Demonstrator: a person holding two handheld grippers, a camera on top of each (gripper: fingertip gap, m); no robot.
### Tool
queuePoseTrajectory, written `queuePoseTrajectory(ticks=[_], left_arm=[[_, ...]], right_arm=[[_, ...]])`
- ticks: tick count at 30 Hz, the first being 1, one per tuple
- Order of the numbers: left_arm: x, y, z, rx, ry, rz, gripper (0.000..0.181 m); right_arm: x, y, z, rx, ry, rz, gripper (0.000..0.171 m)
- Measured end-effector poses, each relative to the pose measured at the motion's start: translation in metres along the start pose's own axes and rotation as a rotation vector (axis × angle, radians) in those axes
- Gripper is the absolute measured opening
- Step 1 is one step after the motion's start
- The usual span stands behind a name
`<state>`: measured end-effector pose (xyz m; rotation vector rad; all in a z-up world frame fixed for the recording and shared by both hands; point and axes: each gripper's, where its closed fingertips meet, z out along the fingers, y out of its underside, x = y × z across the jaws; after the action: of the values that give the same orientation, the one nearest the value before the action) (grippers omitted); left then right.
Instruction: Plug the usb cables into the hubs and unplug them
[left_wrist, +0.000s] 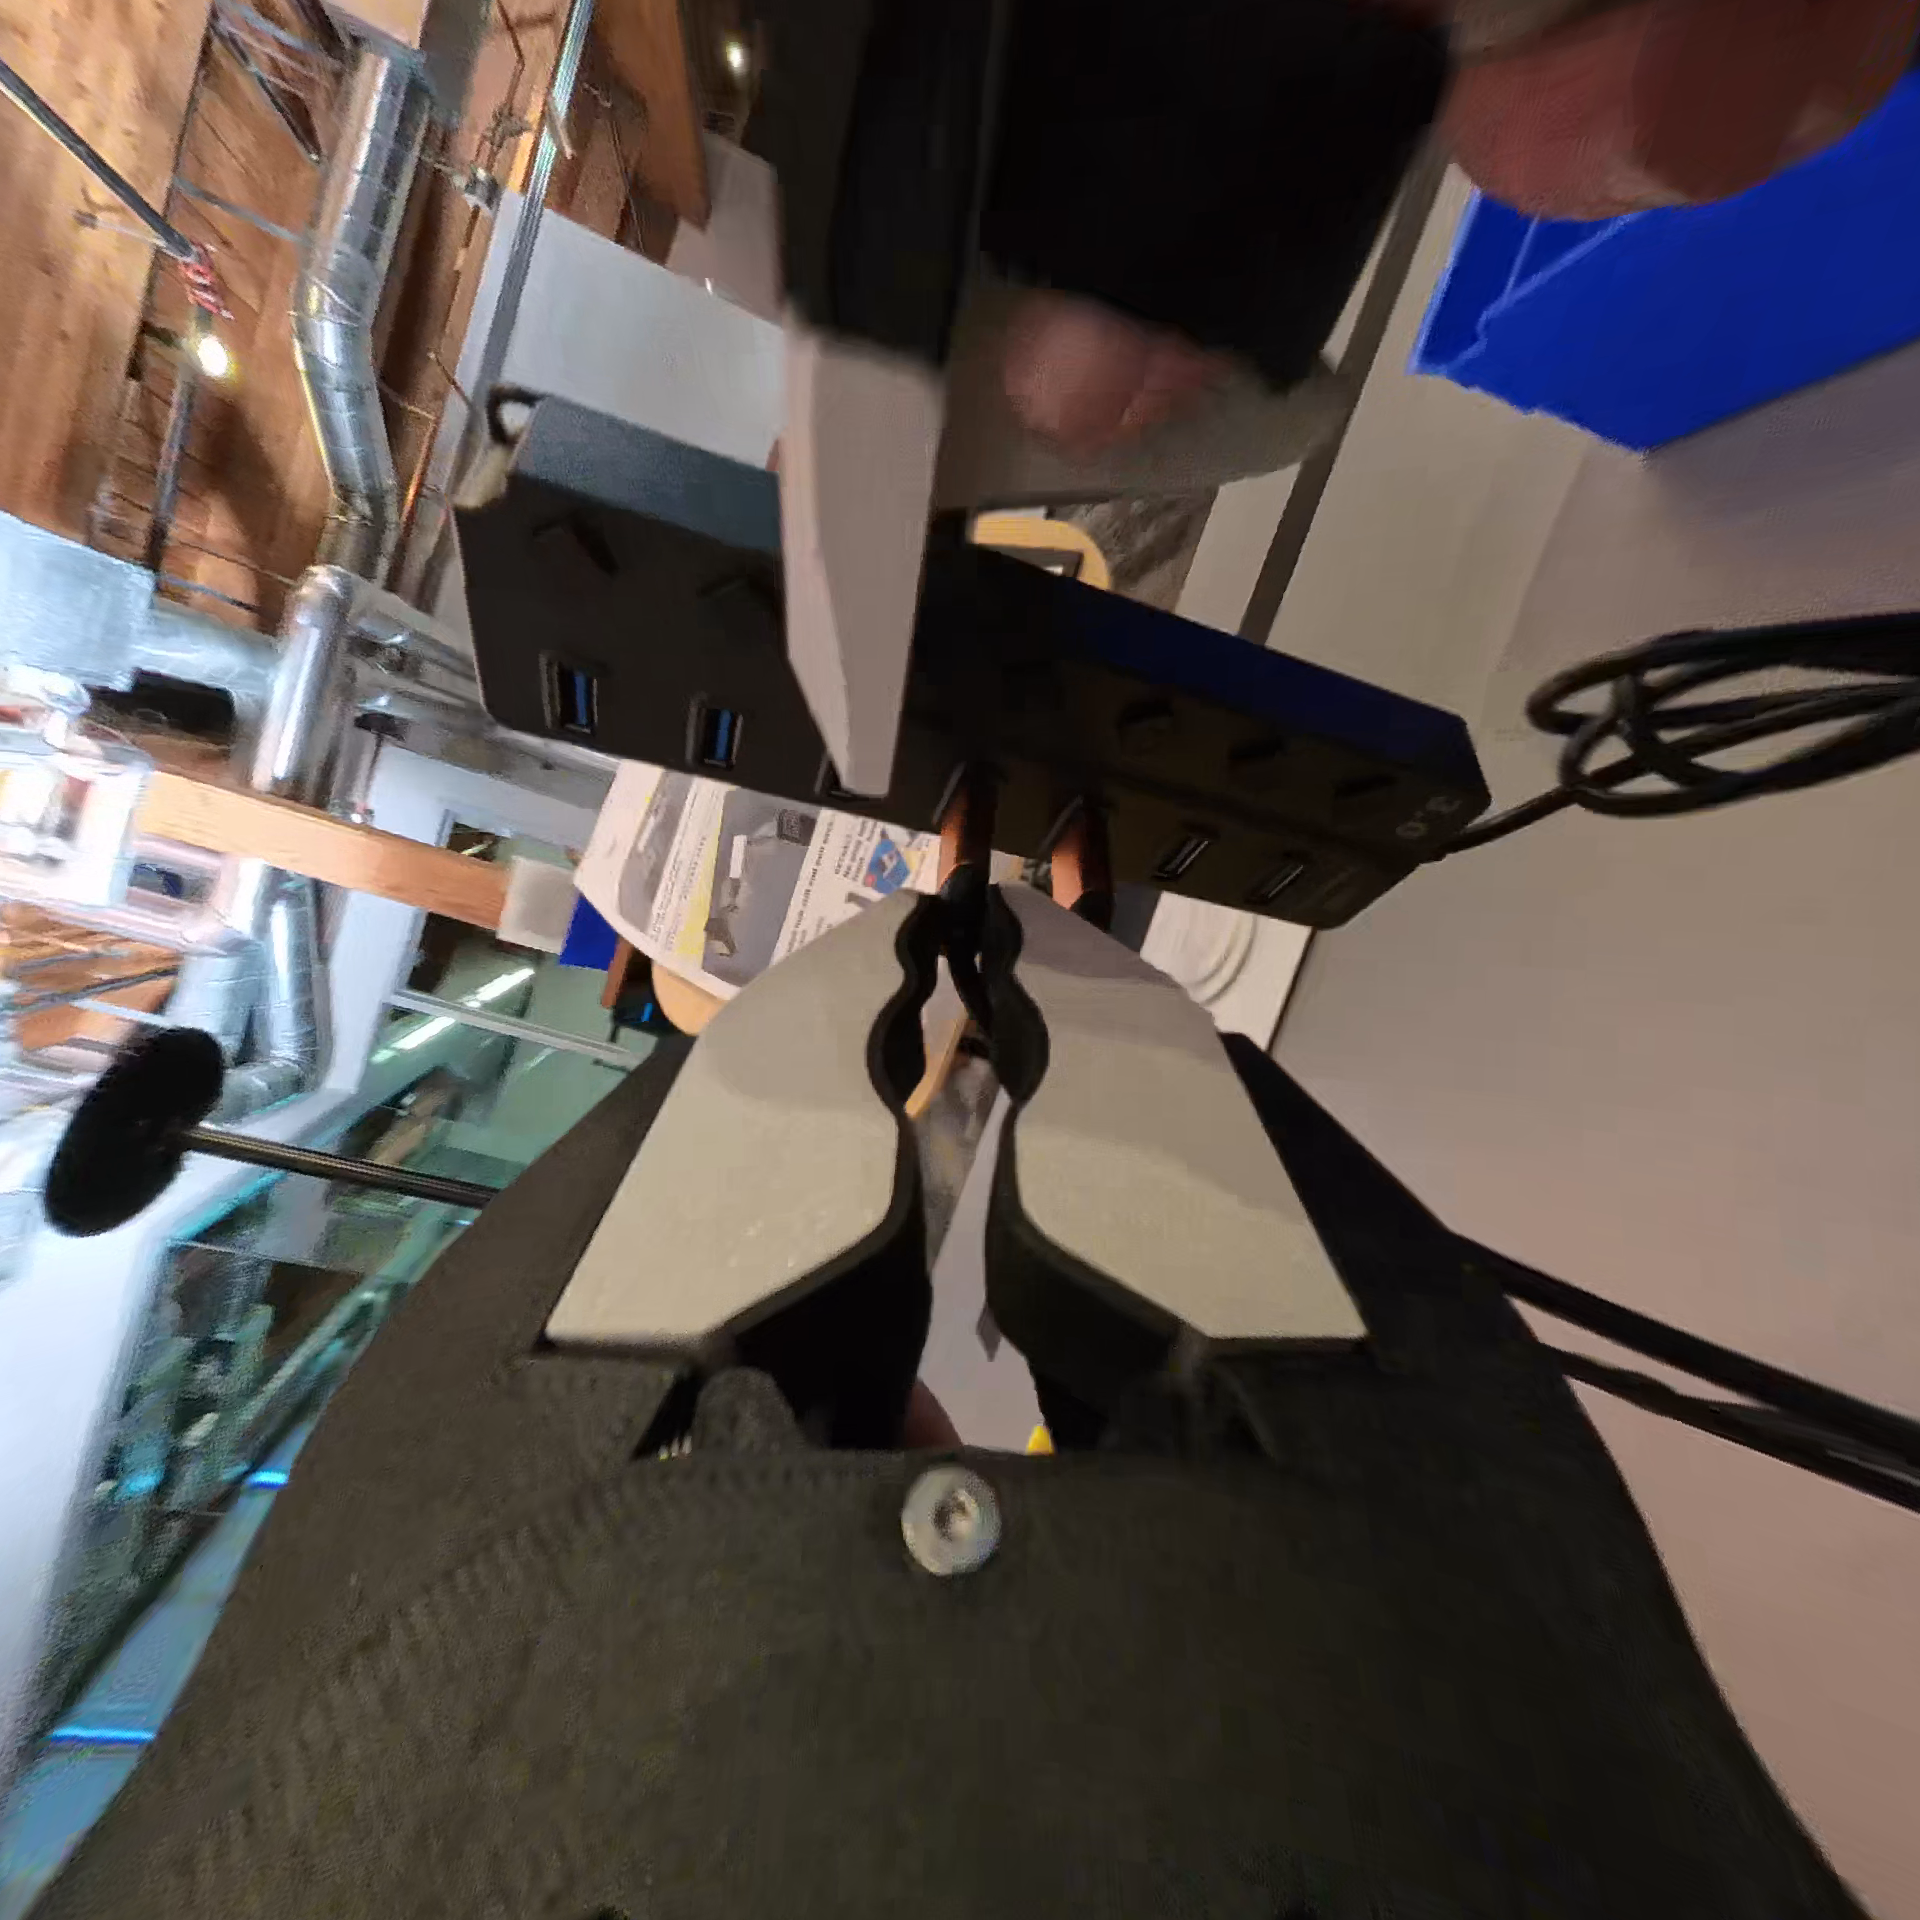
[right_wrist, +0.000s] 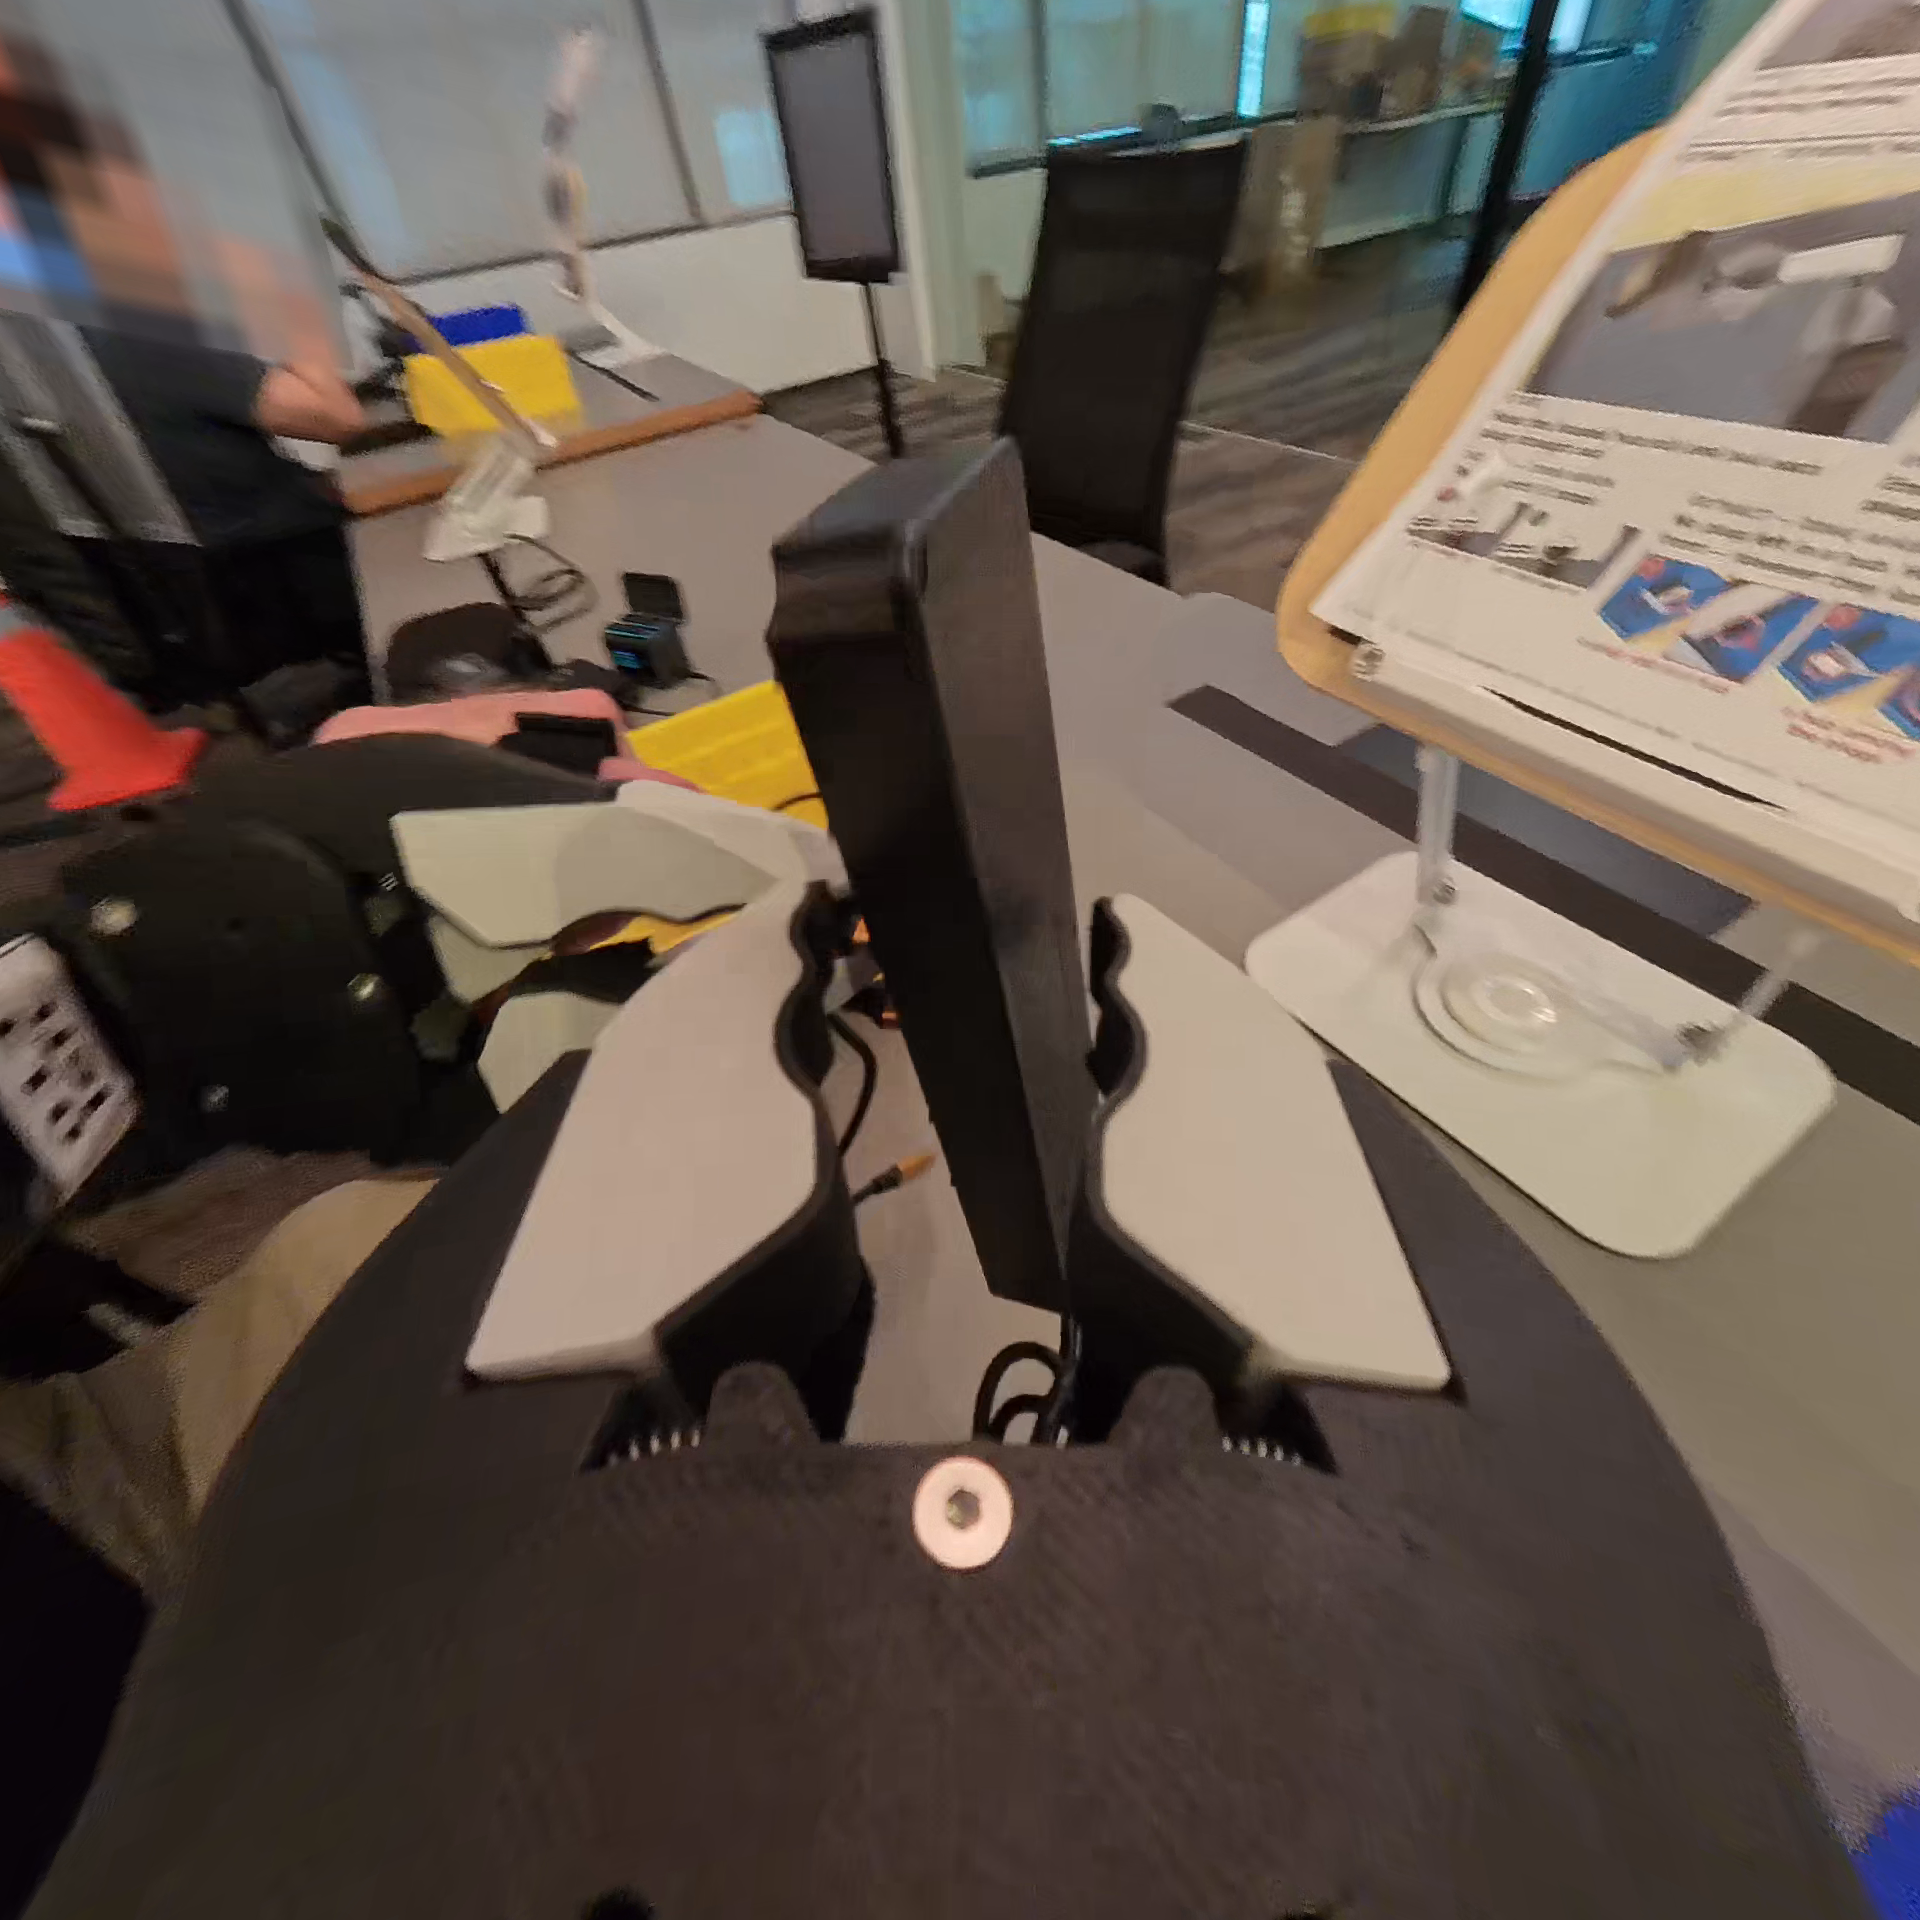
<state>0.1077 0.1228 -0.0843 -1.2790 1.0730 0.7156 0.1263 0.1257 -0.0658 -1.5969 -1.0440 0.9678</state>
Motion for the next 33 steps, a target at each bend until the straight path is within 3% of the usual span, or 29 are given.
queuePoseTrajectory(ticks=[8, 12, 17, 22, 24, 33], left_arm=[[-0.003, -0.031, -0.025, 0.277, 0.112, 0.027, 0.008], [0.001, -0.041, -0.032, 0.343, 0.166, -0.015, 0.008], [0.002, -0.037, -0.03, 0.36, 0.201, -0.094, 0.009], [0.001, -0.035, -0.028, 0.319, 0.145, 0.007, 0.021], [0.007, -0.033, -0.028, 0.3, 0.16, 0.074, 0.009], [0.005, -0.025, -0.023, 0.216, 0.119, 0.156, 0.008]], right_arm=[[-0.031, 0.011, -0.012, -0.033, -0.423, 0.037, 0.09], [-0.058, 0.015, -0.017, 0.002, -0.621, 0.033, 0.072], [-0.056, 0.017, -0.013, 0.005, -0.584, -0.002, 0.067], [-0.055, 0.024, -0.007, -0.049, -0.571, 0.051, 0.066], [-0.056, 0.025, -0.005, -0.054, -0.563, 0.043, 0.066], [-0.05, 0.025, 0.0, -0.109, -0.459, 0.028, 0.065]])
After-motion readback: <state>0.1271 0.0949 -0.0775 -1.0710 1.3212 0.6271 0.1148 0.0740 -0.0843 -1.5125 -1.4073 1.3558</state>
